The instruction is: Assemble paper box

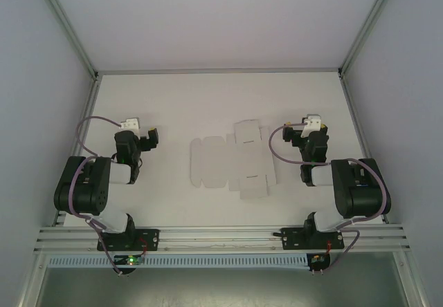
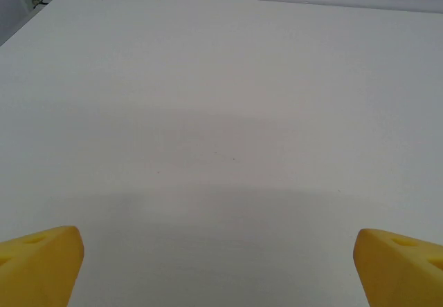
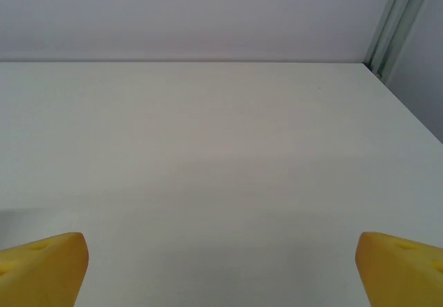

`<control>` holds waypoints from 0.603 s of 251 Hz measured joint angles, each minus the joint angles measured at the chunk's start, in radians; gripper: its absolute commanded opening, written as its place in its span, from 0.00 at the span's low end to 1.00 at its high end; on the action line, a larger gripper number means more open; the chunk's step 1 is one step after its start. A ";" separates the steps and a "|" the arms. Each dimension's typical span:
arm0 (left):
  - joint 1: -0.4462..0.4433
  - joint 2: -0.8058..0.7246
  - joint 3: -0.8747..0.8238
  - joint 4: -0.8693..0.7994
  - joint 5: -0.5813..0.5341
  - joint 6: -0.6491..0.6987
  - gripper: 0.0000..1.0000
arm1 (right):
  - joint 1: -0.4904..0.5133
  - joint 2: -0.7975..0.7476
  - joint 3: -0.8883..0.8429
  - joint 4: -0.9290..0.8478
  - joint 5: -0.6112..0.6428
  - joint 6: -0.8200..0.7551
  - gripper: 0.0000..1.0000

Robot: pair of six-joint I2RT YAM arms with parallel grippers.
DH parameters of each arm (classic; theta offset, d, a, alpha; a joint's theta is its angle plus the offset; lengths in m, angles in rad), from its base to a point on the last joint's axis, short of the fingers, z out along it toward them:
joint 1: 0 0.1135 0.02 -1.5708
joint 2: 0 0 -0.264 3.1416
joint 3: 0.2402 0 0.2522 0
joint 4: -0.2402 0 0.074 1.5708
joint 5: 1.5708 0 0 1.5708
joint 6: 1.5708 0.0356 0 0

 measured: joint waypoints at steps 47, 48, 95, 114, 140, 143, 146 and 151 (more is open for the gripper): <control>0.000 0.000 0.000 0.000 0.002 0.002 1.00 | 0.000 0.000 0.000 0.000 0.000 0.000 0.99; 0.000 0.000 0.000 0.000 0.002 0.003 1.00 | 0.000 0.000 0.000 0.000 0.000 0.000 0.99; -0.005 0.000 0.012 -0.014 0.052 0.024 1.00 | 0.000 0.000 0.000 0.000 -0.003 0.000 0.99; -0.005 0.000 0.013 -0.015 0.057 0.027 1.00 | 0.000 0.000 0.000 0.000 -0.004 0.000 0.98; -0.005 0.000 0.013 -0.016 0.064 0.027 1.00 | 0.000 0.000 0.000 0.000 -0.004 0.000 0.98; -0.005 0.000 0.013 -0.017 0.066 0.027 1.00 | 0.000 0.000 0.000 0.000 -0.004 0.000 0.98; -0.005 0.000 0.013 -0.017 0.068 0.027 1.00 | 0.000 0.000 0.000 0.000 -0.004 0.000 0.99; -0.005 0.000 0.013 -0.018 0.068 0.027 1.00 | 0.000 0.000 0.000 0.000 -0.004 0.000 0.99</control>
